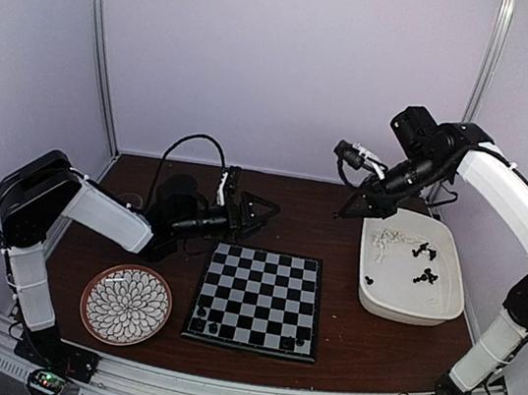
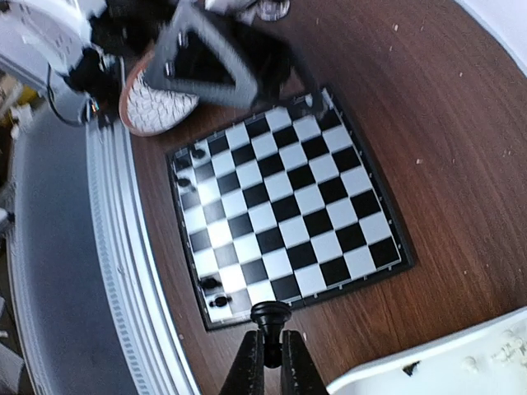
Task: Set up the chess pieces on the board
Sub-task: Pass from the left arm to the right, then place the pawn at a7.
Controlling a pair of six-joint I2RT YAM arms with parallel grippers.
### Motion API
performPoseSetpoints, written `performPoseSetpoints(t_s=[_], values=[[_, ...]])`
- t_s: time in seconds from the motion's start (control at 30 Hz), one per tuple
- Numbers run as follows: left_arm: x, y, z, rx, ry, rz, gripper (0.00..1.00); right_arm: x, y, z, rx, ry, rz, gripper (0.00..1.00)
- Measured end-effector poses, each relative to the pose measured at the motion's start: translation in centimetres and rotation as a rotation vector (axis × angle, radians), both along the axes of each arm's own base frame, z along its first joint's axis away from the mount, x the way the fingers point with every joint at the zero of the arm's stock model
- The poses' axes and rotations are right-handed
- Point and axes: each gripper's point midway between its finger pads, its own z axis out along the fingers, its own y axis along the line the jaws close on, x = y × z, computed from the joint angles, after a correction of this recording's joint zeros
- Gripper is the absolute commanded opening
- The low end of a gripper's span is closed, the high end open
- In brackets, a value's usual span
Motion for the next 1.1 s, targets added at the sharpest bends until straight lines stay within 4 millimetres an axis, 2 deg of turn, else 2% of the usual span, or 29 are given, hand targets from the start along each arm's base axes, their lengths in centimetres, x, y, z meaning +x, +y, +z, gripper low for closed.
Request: performPoseSetpoints(t_s=[0.07,0.17,0.33,0.43,0.57,0.7,0.8,0.97,1.1], values=[[0.2,1.1,0.3,0.046,-0.012,0.033,0.98,-1.1,-0.3,-1.6,-0.12,-0.054,0.066,0.02],[-0.3,2.2,3.2,0.091,-0.091,0.065,0.98,-2.9,-0.7,-3.3,-0.281,-0.131,0.181,0.02],[-0.8,4.8,7.4,0.213,-0.224,0.168,0.98,-5.6,-0.6,-5.0,-0.465,-0.222,0.37,0.01],[-0.7,7.4,9.1,0.298,-0.278,0.268,0.98,-7.0,0.3,-6.6,-0.553,-0.245,0.48,0.0],[-1.1,10.7,10.5,0.373,-0.32,0.383,0.97,-9.1,2.5,-9.6,-0.663,-0.249,0.636,0.0],[-1.6,12.9,10.1,0.434,-0.327,0.446,0.97,-9.6,3.7,-12.1,-0.752,-0.233,0.716,0.0],[-1.9,14.2,8.5,0.491,-0.31,0.468,0.98,-9.6,3.6,-13.4,-0.807,-0.22,0.737,0.0],[-2.3,15.2,6.7,0.549,-0.284,0.477,0.98,-9.3,3.4,-14.6,-0.862,-0.214,0.736,0.0],[-2.2,15.4,6.6,0.56,-0.284,0.487,0.98,-9.3,3.3,-16.2,-0.901,-0.182,0.731,0.0]])
